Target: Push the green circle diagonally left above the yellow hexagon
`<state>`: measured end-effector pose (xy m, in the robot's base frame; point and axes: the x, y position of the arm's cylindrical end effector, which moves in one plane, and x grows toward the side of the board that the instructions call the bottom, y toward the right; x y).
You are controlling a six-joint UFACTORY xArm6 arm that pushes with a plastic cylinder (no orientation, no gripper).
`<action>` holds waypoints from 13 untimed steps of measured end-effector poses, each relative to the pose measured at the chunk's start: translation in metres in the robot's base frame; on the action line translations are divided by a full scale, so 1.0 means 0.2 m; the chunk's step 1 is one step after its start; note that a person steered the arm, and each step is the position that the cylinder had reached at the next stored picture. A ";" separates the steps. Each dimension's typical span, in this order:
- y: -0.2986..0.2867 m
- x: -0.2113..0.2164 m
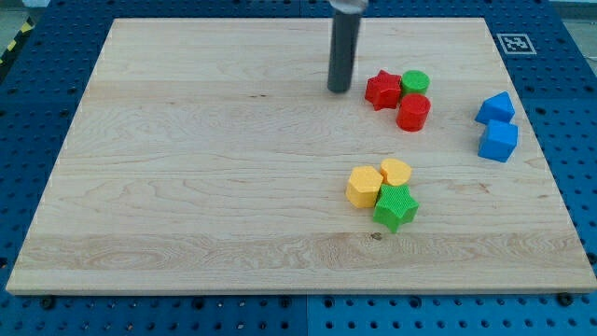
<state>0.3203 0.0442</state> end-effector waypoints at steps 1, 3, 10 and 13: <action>0.08 -0.19; 0.38 -0.17; 0.58 0.13; 0.40 0.36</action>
<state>0.3926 0.1233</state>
